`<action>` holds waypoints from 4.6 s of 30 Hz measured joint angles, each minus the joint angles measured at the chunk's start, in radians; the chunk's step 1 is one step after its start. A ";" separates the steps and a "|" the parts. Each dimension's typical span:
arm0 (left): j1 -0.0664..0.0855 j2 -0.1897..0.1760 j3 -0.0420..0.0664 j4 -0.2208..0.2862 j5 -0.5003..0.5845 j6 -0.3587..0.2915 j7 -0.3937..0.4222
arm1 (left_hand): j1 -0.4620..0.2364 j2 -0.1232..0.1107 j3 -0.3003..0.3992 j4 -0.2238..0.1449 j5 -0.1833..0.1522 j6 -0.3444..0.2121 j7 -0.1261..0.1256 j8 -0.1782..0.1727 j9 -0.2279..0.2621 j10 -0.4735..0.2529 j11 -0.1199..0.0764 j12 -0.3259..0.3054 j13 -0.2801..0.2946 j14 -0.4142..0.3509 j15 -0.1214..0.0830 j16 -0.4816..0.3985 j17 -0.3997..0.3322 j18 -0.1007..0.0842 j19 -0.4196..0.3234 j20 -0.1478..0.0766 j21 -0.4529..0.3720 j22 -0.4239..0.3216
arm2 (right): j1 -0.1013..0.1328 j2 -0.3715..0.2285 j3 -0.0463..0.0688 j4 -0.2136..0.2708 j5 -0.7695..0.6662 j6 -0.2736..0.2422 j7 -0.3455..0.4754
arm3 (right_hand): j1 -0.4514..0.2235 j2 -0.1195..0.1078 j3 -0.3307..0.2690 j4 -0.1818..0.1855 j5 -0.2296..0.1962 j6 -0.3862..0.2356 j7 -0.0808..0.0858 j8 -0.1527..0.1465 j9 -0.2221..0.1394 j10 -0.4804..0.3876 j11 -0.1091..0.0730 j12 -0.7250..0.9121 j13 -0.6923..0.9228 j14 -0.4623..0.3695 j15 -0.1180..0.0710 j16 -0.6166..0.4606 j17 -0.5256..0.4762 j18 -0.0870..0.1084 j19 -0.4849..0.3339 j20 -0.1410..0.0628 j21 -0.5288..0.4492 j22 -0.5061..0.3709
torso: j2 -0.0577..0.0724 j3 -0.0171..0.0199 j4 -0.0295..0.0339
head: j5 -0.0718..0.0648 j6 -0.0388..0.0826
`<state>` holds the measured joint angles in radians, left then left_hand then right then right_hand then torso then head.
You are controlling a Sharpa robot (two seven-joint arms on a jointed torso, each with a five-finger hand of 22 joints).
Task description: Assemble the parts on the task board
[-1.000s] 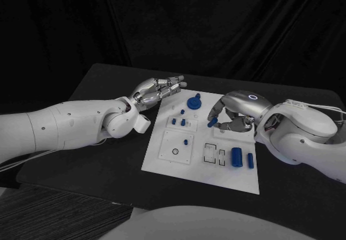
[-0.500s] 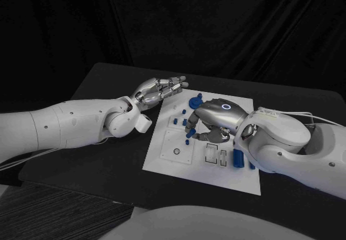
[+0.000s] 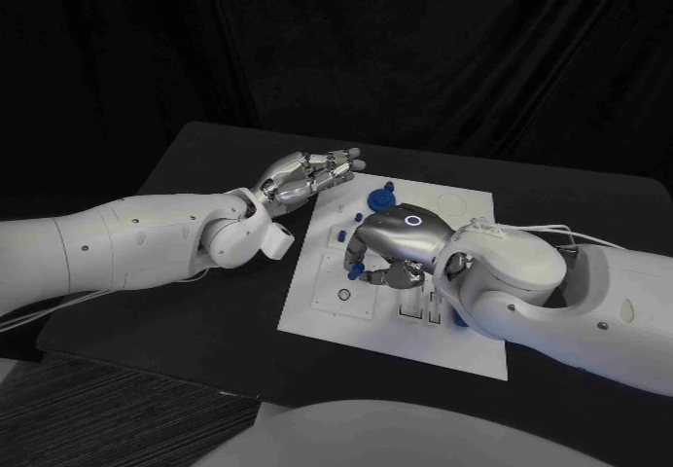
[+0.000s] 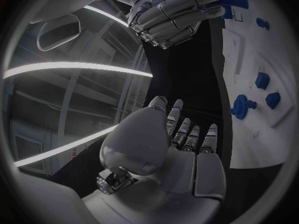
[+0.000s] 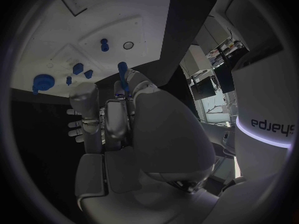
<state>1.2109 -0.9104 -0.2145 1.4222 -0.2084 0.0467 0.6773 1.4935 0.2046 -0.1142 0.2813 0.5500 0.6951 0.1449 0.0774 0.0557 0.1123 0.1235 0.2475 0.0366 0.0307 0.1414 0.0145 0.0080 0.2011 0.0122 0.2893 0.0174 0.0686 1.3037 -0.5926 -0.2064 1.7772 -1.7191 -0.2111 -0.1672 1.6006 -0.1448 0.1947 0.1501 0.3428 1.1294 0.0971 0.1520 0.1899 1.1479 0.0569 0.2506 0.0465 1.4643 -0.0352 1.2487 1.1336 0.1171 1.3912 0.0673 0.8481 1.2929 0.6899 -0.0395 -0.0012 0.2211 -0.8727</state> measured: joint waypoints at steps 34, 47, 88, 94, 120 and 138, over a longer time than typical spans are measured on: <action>0.000 0.008 0.000 -0.006 0.000 0.012 0.000 | 0.000 0.000 0.000 0.000 0.000 0.000 0.000 0.000 0.000 0.000 0.000 0.000 0.000 0.016 0.016 0.001 0.000 0.000 0.009 0.002 0.000 0.011 | -0.065 0.086 0.000 -0.084 -0.072 0.043 -0.001 | 0.000 0.000 0.010 -0.010 -0.012 0.000 0.000 0.000 0.005 0.005 -0.001 -0.008 -0.004 0.000 0.000 0.000 0.000 0.000 -0.003 -0.003 0.000 0.000 | 0.000 0.0006 -0.0015 | -0.005 0.000; 0.000 0.009 0.000 -0.004 0.000 0.020 -0.003 | 0.000 0.000 0.000 0.000 0.000 0.000 0.000 0.000 0.000 0.000 0.000 0.000 0.000 0.024 0.024 0.001 0.001 0.000 0.009 0.002 0.000 0.013 | -0.078 0.096 0.000 -0.091 -0.074 0.041 -0.013 | 0.000 0.000 0.010 -0.010 -0.012 0.000 0.000 0.000 0.005 0.006 -0.001 -0.008 -0.004 0.000 0.000 0.000 0.000 0.000 -0.003 -0.003 0.000 0.000 | 0.000 0.0004 -0.0016 | -0.004 0.000; -0.004 0.015 0.000 -0.009 0.000 0.037 -0.010 | 0.005 0.005 0.000 0.000 0.006 -0.006 0.005 0.000 0.000 0.000 0.000 0.000 0.000 0.033 0.032 0.001 0.001 0.000 0.009 0.002 0.000 0.025 | -0.085 0.093 0.001 -0.091 -0.077 0.086 -0.043 | 0.000 0.000 0.010 -0.010 -0.023 0.000 0.000 -0.002 0.006 0.016 -0.001 -0.008 -0.002 0.000 0.000 0.000 -0.001 0.000 -0.004 -0.003 0.000 0.000 | 0.000 0.0006 -0.0015 | -0.002 0.000; -0.005 0.016 0.000 -0.011 0.000 0.039 -0.011 | 0.005 0.005 0.000 0.000 0.006 -0.006 0.005 0.000 0.000 0.000 0.000 0.000 0.000 0.033 0.032 0.001 0.001 0.000 0.009 0.002 0.000 0.025 | -0.085 0.090 0.001 -0.089 -0.077 0.086 -0.046 | 0.000 0.000 0.010 -0.010 -0.023 0.000 0.000 -0.002 0.006 0.016 -0.001 -0.008 -0.002 0.000 0.000 0.000 -0.001 0.000 -0.007 -0.007 0.000 0.000 | -0.001 0.0005 -0.0014 | -0.001 0.000; -0.011 0.022 0.000 -0.015 0.000 0.046 -0.016 | 0.011 0.011 0.000 0.000 0.006 -0.006 0.006 0.000 0.000 0.004 0.004 0.000 0.000 0.038 0.038 0.001 0.001 0.000 0.022 0.004 0.000 0.025 | -0.085 0.108 0.001 -0.100 -0.077 0.095 -0.048 | -0.006 0.006 0.021 -0.021 -0.047 -0.024 0.023 -0.039 0.006 0.017 0.001 -0.008 -0.002 0.000 0.000 -0.001 -0.007 0.000 -0.025 0.001 -0.010 0.000 | -0.001 -0.0002 -0.0009 | -0.003 0.000; -0.014 0.020 0.000 -0.016 0.000 0.049 -0.021 | 0.025 0.007 0.000 0.000 0.006 -0.006 0.006 0.000 0.000 0.007 0.007 0.001 0.000 0.038 0.037 0.001 0.001 0.000 0.021 0.004 0.000 0.025 | -0.087 0.102 0.000 -0.101 -0.077 0.097 -0.054 | -0.099 -0.040 0.038 0.025 -0.132 -0.261 -0.038 -0.077 -0.040 -0.032 0.027 -0.031 0.026 0.012 0.027 -0.002 -0.030 0.000 -0.048 0.024 -0.064 0.000 | -0.001 -0.0001 -0.0018 | -0.002 0.000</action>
<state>1.1964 -0.8906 -0.2145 1.4063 -0.2084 0.0954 0.6568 1.5182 0.2113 -0.1140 0.2811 0.5559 0.6895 0.1504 0.0775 0.0557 0.1195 0.1310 0.2481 0.0367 0.0683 0.1789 0.0158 0.0091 0.2011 0.0337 0.2929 0.0177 0.0940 1.2163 -0.4907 -0.2062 1.6760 -1.7961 -0.1139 -0.2211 1.5016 -0.1846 0.2329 0.1754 0.2109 0.8685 0.0592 0.0753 0.1499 1.1157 0.0839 0.2198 0.0729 1.4758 -0.0080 1.2465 1.1032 0.1173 1.3434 0.0911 0.7839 1.2929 0.6893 -0.0396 -0.0030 0.2191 -0.8727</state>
